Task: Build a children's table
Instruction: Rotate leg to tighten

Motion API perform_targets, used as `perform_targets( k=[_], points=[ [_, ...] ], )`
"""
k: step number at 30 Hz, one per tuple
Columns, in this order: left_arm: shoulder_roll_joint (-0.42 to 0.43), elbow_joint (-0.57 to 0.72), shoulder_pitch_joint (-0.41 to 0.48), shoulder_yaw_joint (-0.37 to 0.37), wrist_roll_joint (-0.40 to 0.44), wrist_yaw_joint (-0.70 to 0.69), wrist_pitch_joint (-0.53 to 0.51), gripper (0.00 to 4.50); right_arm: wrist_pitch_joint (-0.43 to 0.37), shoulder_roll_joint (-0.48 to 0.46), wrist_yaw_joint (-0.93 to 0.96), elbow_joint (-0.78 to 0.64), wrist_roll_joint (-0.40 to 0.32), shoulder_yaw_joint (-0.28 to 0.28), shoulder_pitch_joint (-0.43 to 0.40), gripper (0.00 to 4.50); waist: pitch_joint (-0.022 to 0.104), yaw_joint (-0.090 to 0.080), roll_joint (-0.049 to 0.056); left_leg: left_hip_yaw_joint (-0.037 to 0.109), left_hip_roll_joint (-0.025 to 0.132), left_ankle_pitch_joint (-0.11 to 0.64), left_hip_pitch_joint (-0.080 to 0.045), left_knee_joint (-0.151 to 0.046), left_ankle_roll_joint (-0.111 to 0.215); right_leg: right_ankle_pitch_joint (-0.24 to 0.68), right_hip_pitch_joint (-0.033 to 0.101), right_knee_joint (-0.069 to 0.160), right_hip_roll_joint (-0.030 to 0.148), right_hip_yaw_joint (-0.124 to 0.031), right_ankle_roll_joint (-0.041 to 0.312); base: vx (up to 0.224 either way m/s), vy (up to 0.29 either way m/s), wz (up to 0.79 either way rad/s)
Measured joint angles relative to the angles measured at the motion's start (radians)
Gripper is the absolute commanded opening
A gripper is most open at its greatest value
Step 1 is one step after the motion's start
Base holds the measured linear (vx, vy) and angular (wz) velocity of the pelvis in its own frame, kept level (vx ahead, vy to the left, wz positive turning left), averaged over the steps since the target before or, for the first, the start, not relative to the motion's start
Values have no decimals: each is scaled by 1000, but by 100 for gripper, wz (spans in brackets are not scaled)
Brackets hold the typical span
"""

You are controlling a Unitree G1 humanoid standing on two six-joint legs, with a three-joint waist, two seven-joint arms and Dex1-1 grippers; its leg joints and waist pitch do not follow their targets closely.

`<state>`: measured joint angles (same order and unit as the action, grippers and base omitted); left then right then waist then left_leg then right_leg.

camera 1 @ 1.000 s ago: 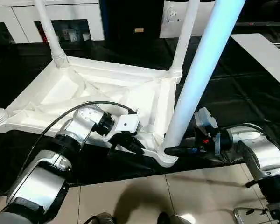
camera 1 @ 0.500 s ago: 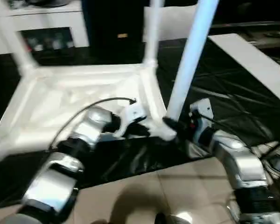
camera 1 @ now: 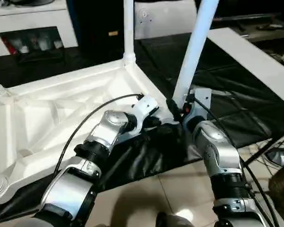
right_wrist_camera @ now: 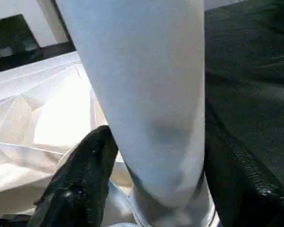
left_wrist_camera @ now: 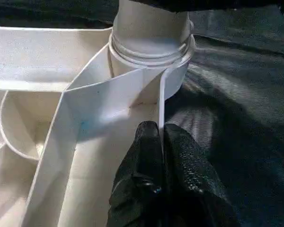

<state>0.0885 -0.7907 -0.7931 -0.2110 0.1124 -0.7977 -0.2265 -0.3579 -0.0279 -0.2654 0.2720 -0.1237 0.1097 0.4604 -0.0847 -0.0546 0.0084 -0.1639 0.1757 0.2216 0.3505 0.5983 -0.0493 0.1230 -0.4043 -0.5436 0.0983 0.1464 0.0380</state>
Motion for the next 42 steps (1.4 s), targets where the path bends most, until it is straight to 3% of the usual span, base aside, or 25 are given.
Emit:
perform_targets(
  k=[7,14,20,23,24,29,42],
  points=[
    [76,10,19,-24,-3,-134,115,0,25,119,-220,-70,-47,-55,-75,370,0,25,0,0,10,-1,3,-6,0,12,-13,-16,-9,3,9,16,-32,-1],
    [175,10,38,-55,-21,-318,239,0,36,300,-503,-115,-82,-115,-144,445,-2,57,-2,0,13,-2,2,-5,-3,16,-14,-17,-11,3,6,0,0,0],
    [239,10,39,-92,-50,-542,311,0,62,465,-741,-142,-122,-148,-152,445,-2,89,-3,-3,12,-2,0,-4,-5,13,-14,-17,-8,2,11,0,0,0],
    [262,0,33,-111,-47,-608,351,0,64,499,-846,-149,-149,-167,-151,445,-2,103,-4,-3,12,-2,0,-4,-5,13,-14,-17,-7,2,11,0,0,0],
    [263,-5,27,-120,-44,-628,366,0,65,510,-881,-149,-154,-183,-151,418,-2,109,-4,-3,12,-2,0,-3,-5,13,-14,-17,-7,2,11,0,0,0],
    [262,-28,6,-143,-45,-704,399,0,99,540,-999,-129,-154,-242,-141,385,-3,121,-5,-4,12,-2,0,-2,-5,13,-14,-17,-6,2,11,0,0,0],
    [272,-37,-11,-213,-77,-778,431,0,132,552,-1137,-60,-154,-306,-72,263,-3,145,-6,-5,12,-2,0,-2,-5,13,-14,-18,-6,2,11,0,0,0]
  ],
)
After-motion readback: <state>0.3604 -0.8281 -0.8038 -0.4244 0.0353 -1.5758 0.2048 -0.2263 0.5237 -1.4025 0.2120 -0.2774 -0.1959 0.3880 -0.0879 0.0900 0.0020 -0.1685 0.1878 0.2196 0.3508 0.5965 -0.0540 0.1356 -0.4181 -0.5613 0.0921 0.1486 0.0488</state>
